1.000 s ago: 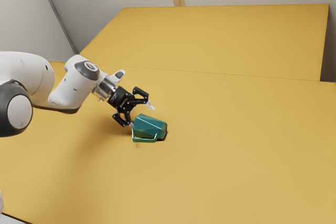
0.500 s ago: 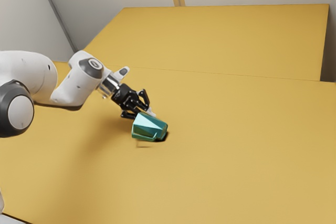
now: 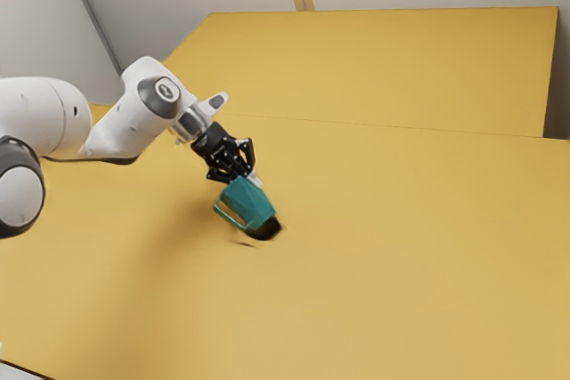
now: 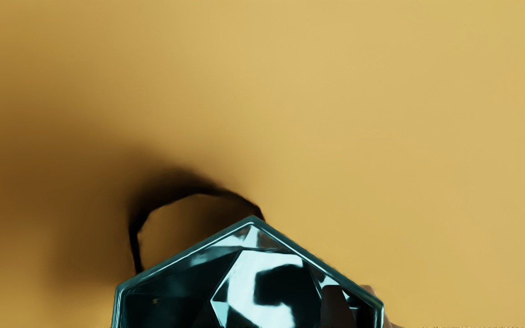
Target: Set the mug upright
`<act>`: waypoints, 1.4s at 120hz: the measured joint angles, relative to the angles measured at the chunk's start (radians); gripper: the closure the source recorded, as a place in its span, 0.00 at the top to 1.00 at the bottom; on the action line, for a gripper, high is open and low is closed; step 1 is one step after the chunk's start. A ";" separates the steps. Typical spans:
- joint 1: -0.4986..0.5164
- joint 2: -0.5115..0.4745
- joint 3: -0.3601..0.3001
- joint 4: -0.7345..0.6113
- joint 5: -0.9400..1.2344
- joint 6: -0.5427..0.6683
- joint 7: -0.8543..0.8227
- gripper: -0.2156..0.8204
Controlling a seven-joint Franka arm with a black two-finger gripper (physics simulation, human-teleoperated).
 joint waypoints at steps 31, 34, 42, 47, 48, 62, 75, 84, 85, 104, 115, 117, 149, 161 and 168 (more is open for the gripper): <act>-0.045 -0.141 -0.038 -0.060 0.365 0.047 -0.046 0.03; -0.050 -0.154 -0.039 -0.076 0.403 0.060 -0.052 0.03; -0.062 -0.183 -0.045 -0.109 0.510 0.098 -0.065 0.03; -0.068 -0.199 -0.049 -0.132 0.572 0.124 -0.073 0.03; -0.069 -0.202 -0.049 -0.137 0.583 0.129 -0.075 0.03; -0.071 -0.230 -0.057 -0.186 0.719 0.207 -0.094 0.03; -0.071 -0.236 -0.060 -0.214 0.780 0.269 -0.109 0.03; -0.071 -0.237 -0.060 -0.231 0.796 0.302 -0.119 0.03; -0.071 -0.238 -0.060 -0.233 0.797 0.305 -0.120 0.03; -0.071 -0.242 -0.060 -0.279 0.797 0.349 -0.143 0.03; -0.071 -0.241 -0.060 -0.303 0.789 0.372 -0.156 0.03; -0.071 -0.240 -0.060 -0.306 0.788 0.375 -0.158 0.03; -0.071 -0.201 -0.060 -0.312 0.777 0.415 -0.189 0.03; -0.071 -0.186 -0.060 -0.313 0.775 0.428 -0.198 0.03; -0.070 -0.182 -0.060 -0.312 0.774 0.434 -0.202 0.03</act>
